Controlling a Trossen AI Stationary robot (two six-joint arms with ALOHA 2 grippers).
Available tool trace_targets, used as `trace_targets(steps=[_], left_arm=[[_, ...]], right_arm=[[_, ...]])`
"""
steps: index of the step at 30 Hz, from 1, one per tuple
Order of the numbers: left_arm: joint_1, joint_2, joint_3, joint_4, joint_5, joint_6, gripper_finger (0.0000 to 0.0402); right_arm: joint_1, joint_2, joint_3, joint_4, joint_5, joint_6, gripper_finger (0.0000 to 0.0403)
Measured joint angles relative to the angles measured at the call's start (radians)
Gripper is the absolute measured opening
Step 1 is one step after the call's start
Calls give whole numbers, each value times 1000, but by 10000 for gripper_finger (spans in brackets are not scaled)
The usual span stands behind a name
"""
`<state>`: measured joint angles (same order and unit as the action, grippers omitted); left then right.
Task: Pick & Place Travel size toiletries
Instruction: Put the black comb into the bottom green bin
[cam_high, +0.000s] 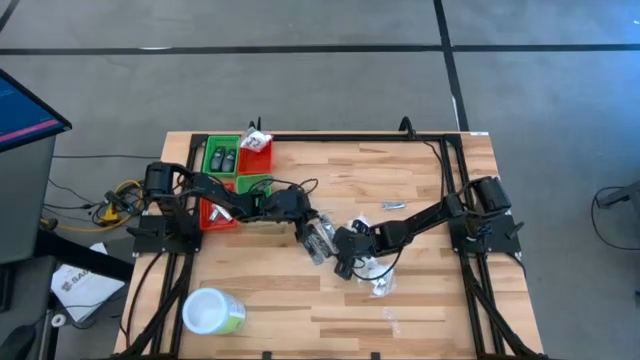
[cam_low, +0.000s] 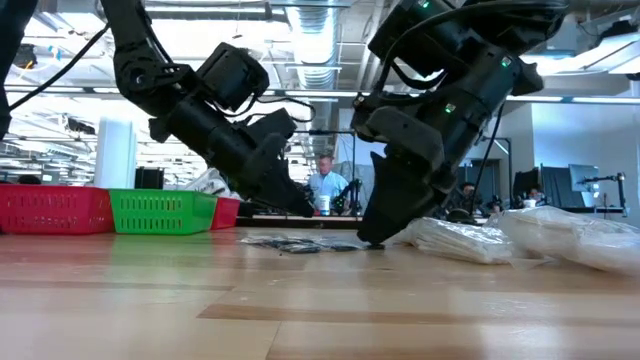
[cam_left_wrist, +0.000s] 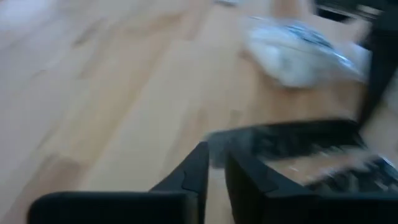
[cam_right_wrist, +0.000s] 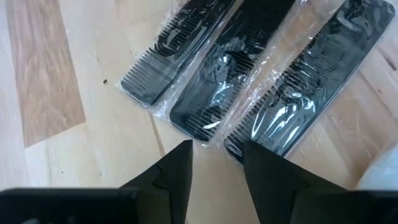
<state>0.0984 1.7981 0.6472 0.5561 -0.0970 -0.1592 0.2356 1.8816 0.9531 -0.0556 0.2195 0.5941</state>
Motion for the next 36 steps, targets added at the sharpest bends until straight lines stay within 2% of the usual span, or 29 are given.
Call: trace_targets(steps=[4, 10, 14, 18, 24, 28, 34, 36], left_arm=[[-3, 0, 0, 5, 83, 104, 97], [-3, -1, 0, 1, 88, 294, 162], [4, 1, 0, 2, 88, 310, 186], [5, 21, 1, 7, 88, 311, 189], [5, 68, 0, 17, 88, 303, 176], [5, 79, 1, 29, 88, 267, 171], [4, 80, 1, 36, 88, 259, 172], [4, 80, 1, 37, 88, 259, 172]], right_arm=[[0, 0, 0, 8, 4, 0, 142], [6, 0, 0, 10, 12, 3, 150], [10, 0, 0, 12, 13, 31, 148], [12, 0, 14, -7, 11, 29, 139], [13, 0, 105, -150, 14, -15, 126], [2, 1, 121, -159, 29, 14, 124], [-25, 26, 120, -209, 43, 115, 148], [-27, 41, 122, -174, 45, 131, 162]])
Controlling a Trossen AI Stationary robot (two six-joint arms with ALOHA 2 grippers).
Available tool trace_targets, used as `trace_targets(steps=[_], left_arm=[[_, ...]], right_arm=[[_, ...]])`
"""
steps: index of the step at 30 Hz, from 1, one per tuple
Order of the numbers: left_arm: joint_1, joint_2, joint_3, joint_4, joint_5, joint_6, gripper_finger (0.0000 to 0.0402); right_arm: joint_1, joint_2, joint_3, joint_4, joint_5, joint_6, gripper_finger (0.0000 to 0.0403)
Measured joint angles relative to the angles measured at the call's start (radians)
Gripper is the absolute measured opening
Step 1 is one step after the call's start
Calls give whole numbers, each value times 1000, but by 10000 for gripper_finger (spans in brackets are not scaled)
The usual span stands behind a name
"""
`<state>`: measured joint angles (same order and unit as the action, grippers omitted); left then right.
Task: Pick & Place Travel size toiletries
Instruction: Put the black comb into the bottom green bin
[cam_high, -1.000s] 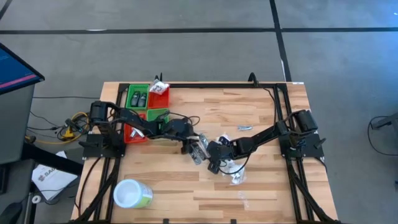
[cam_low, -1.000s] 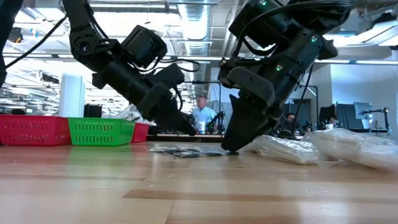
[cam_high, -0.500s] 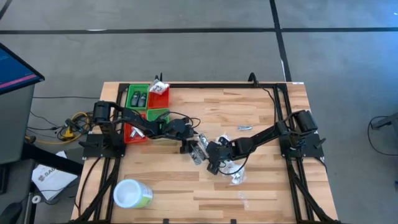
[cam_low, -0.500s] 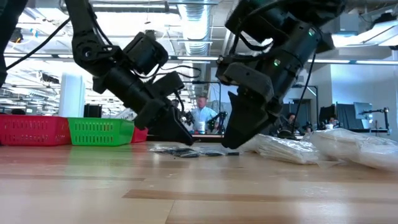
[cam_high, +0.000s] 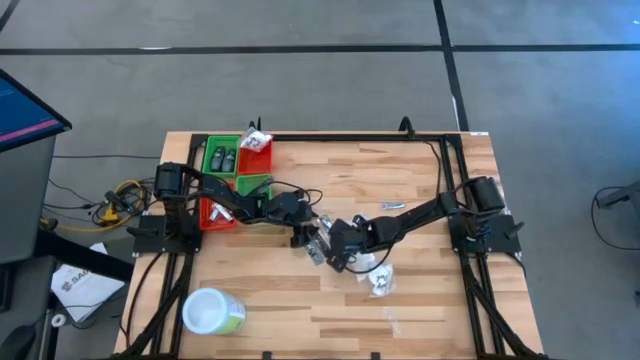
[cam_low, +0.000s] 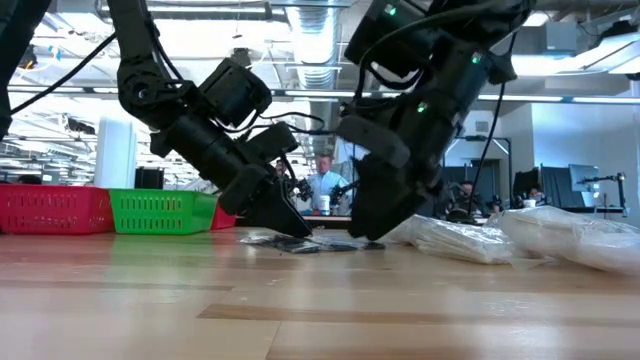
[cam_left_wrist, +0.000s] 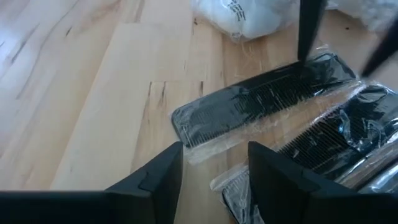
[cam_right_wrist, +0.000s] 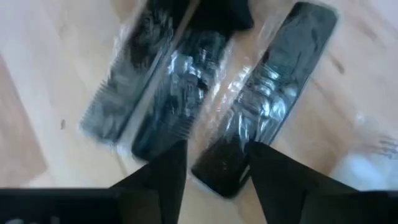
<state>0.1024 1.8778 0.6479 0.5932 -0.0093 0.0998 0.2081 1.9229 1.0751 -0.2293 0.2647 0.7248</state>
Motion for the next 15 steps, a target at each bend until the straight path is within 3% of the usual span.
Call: trace_targets(steps=[8, 15], left_arm=[[0, 1, 0, 18, 0, -3, 165], [0, 1, 0, 20, 0, -7, 163]], right_arm=[[1, 66, 9, 54, 14, 32, 212], [0, 69, 12, 5, 39, -1, 209]])
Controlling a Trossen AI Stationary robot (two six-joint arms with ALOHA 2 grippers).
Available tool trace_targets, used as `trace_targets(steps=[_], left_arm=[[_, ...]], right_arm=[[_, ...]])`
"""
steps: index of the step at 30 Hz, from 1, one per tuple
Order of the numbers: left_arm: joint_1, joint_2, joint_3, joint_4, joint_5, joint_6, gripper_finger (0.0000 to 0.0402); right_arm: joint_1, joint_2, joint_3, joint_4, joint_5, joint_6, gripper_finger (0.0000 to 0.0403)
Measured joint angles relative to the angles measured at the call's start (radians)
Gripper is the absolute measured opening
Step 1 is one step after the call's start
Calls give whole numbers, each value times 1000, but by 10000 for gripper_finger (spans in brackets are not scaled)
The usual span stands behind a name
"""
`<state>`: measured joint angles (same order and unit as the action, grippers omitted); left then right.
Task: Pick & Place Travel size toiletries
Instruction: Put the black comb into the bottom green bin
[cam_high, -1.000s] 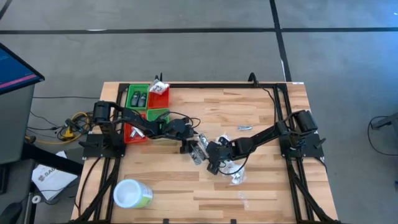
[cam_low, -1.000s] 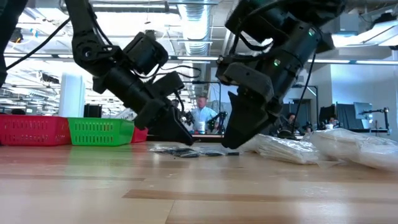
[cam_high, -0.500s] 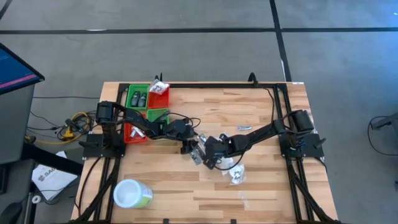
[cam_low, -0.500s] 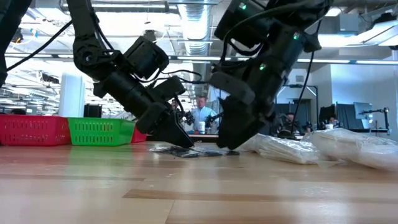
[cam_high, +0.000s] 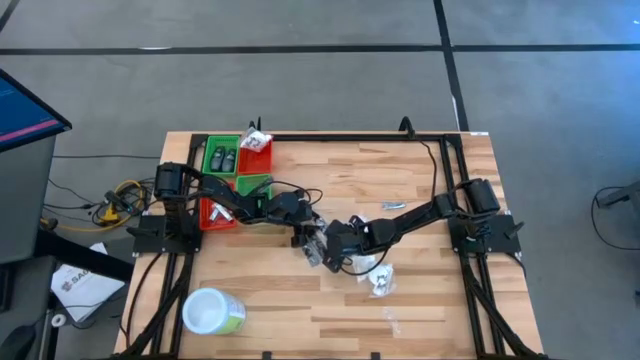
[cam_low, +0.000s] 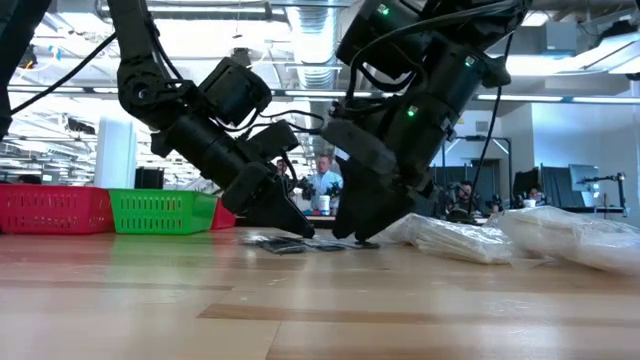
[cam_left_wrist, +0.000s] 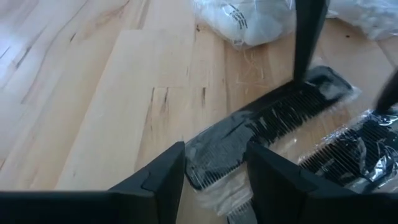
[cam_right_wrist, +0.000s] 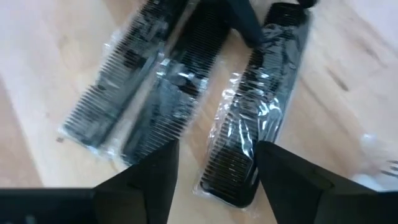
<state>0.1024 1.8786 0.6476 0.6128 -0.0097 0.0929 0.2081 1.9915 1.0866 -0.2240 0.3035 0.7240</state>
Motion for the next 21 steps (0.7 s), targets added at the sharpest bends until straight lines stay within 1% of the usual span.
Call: trace_targets(steps=[4, 6, 9, 12, 13, 21], left_arm=[[0, 0, 0, 0, 0, 1, 163], [0, 0, 0, 0, 0, 4, 163], [0, 0, 0, 0, 0, 5, 163], [0, 0, 0, 1, 17, 5, 163], [0, 0, 0, 1, 18, 5, 163], [0, 0, 0, 0, 18, 4, 163]], right_arm=[[0, -2, 0, -15, 8, -7, 195], [1, 1, 21, -40, 4, -52, 190], [0, 7, 86, -116, 0, -106, 183], [0, 14, 142, -236, 37, -118, 177], [-1, 15, 149, -250, 42, -117, 176], [-8, 15, 153, -224, 42, -99, 188]])
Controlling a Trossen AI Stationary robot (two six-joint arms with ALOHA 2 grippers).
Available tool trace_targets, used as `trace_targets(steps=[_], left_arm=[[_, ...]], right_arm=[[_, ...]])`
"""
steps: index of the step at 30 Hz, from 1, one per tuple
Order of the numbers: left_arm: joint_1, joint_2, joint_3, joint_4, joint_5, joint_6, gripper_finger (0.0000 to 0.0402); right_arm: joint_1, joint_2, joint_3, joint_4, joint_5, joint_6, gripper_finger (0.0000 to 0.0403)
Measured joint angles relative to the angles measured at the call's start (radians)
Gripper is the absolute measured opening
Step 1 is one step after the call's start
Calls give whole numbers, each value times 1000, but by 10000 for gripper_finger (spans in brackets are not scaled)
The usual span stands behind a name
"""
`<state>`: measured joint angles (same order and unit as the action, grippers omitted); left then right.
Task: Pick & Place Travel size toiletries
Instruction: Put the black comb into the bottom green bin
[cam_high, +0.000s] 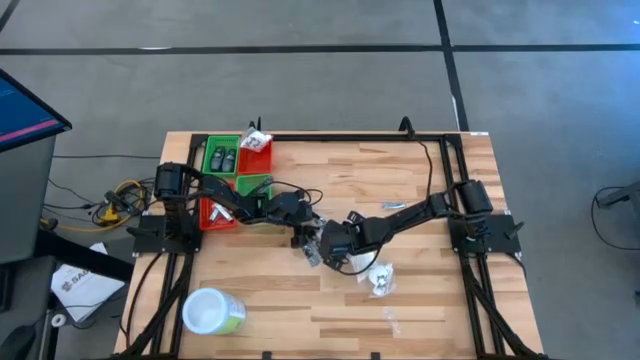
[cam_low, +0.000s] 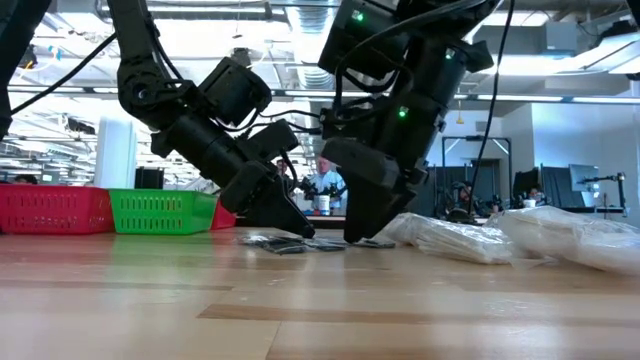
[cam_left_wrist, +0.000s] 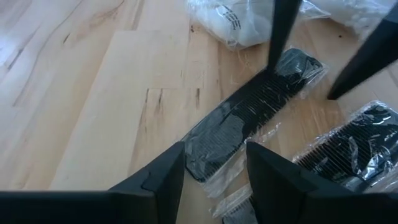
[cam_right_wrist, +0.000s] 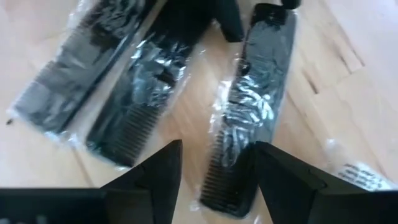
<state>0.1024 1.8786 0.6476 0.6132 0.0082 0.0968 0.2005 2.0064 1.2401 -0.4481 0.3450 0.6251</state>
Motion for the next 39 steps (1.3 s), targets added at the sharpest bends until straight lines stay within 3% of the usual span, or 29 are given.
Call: trace_targets(steps=[15, 30, 39], left_arm=[[0, 0, 0, 0, 0, 0, 163], [0, 0, 0, -2, 1, 0, 163], [0, 0, 0, -2, 1, 0, 163]], right_arm=[[-15, -5, 12, -47, 21, 34, 175], [-23, -13, -63, 34, 6, 141, 232], [8, 6, -62, 51, -1, 136, 199]])
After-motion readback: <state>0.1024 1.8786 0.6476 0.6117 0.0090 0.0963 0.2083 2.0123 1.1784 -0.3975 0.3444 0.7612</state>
